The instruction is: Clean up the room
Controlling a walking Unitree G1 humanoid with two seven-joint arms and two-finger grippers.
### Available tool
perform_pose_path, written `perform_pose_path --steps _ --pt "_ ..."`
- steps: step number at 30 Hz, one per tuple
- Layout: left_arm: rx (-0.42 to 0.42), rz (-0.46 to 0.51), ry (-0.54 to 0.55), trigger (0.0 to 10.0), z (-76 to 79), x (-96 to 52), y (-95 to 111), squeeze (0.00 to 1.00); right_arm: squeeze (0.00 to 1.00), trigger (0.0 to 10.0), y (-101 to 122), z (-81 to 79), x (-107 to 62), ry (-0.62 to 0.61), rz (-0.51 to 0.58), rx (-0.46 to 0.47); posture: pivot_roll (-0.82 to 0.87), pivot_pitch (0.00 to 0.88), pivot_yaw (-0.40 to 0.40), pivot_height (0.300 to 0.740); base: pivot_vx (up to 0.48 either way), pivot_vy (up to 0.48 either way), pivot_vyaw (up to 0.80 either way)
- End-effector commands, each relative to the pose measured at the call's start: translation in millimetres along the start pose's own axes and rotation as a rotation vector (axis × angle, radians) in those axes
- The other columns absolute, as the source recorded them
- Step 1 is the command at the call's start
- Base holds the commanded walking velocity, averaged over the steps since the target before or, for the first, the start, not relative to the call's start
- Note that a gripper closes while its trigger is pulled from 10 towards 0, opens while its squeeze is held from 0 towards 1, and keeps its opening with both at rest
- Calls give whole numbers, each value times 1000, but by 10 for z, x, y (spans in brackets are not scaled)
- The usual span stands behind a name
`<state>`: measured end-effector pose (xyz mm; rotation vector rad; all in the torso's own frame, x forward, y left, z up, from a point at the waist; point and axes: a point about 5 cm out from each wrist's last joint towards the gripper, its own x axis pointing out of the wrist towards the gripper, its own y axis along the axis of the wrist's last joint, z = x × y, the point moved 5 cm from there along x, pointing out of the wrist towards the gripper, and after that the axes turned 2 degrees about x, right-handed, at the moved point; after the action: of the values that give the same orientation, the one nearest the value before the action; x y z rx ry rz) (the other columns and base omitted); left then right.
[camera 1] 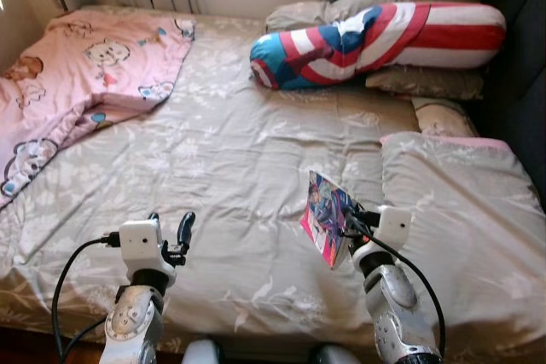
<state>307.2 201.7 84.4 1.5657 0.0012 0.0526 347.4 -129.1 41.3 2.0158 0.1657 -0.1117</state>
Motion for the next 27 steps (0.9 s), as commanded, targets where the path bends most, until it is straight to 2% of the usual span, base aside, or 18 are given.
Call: perform_pose_path --steps 1,3,7,8,15,22,25,27 --pt "10 -8 3 10000 -14 -23 -4 0 0 10000 57 32 38 -28 18 74 146 147 -51 652 0 0 0" --pt "12 -9 8 10000 -32 -37 -4 0 0 10000 45 46 74 -40 10 143 146 152 -49 652 0 0 0" --pt "16 -11 8 10000 -34 -43 -4 0 0 10000 27 7 116 -25 2 165 149 155 -47 652 0 0 0" --pt "17 -10 9 10000 -38 -49 2 0 0 10000 49 -16 158 -20 8 197 155 163 -42 652 0 0 0" --pt "34 -15 12 10000 -93 -106 25 0 0 10000 327 21 386 -48 99 449 187 184 -23 652 0 0 0" --pt "52 -21 16 10000 -149 -165 61 0 0 10000 502 -15 497 -22 153 600 223 206 -8 652 0 0 0" --pt "68 -35 12 10000 -176 -216 62 0 0 10000 638 35 542 -35 203 682 232 219 5 652 0 0 0" --pt "70 -39 10 10000 -179 -236 62 0 0 10000 633 91 537 -61 210 704 237 225 9 652 0 0 0"
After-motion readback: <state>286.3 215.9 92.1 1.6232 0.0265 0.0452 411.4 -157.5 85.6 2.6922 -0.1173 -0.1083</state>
